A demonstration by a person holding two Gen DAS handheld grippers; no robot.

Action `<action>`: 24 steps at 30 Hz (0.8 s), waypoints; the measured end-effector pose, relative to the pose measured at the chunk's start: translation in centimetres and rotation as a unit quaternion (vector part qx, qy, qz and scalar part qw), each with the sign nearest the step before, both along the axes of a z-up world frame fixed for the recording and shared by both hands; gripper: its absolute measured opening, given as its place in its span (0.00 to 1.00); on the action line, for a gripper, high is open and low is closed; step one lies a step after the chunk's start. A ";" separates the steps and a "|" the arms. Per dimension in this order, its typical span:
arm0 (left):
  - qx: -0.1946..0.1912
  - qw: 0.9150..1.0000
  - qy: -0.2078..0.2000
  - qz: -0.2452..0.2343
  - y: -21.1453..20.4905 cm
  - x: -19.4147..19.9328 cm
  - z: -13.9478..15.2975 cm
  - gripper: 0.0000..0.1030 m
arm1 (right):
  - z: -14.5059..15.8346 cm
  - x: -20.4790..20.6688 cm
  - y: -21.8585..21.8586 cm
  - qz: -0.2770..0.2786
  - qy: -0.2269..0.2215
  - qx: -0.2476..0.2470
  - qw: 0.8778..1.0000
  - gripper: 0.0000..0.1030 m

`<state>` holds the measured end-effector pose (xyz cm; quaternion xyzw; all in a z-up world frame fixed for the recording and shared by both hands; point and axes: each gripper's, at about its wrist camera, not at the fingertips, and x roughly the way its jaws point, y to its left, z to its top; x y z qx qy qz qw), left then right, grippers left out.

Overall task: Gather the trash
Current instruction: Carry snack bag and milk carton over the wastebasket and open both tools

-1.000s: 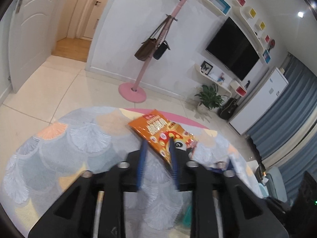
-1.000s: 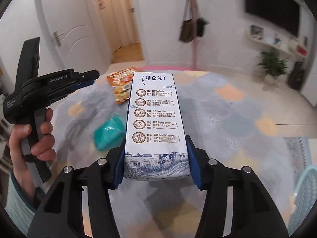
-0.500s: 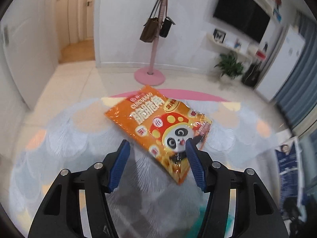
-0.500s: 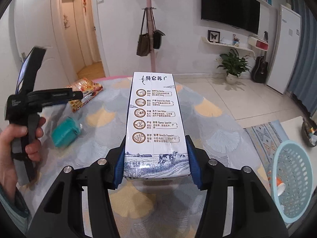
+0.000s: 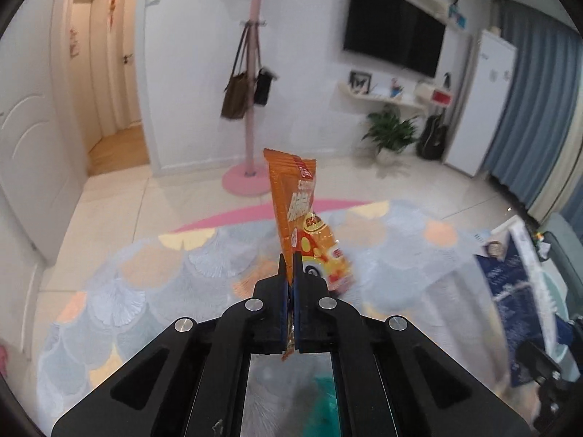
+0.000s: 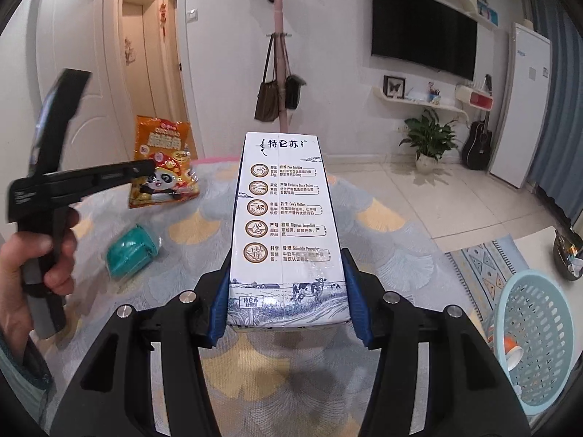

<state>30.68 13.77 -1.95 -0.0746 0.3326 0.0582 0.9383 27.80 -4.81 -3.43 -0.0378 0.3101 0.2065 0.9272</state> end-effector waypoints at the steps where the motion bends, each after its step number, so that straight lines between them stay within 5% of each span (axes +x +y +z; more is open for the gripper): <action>1: -0.002 1.000 -0.008 -0.005 -0.3 -0.5 0.6 0.00 | 0.2 -0.2 -0.3 -0.003 -0.007 0.004 1.000 0.49; 8: 0.006 0.996 -0.063 -0.058 -4.2 -3.3 5.3 0.00 | 2.9 -1.7 -4.7 -0.060 -0.044 0.050 0.996 0.49; 10: -0.018 0.994 -0.071 -0.087 -5.8 -3.5 6.5 0.00 | 3.9 -2.1 -6.5 -0.081 -0.054 0.055 0.994 0.49; 12: -0.066 0.986 -0.089 -0.129 -7.4 -3.7 7.6 0.00 | 5.1 -2.3 -9.3 -0.111 -0.065 0.056 0.990 0.49; 18: -0.107 0.966 -0.099 -0.214 -14.6 -3.7 8.8 0.00 | 7.1 -2.8 -17.5 -0.197 -0.077 0.047 0.976 0.49; 24: -0.115 0.950 -0.082 -0.280 -22.8 -2.6 8.2 0.00 | 6.0 -2.8 -24.6 -0.268 -0.056 0.032 0.961 0.49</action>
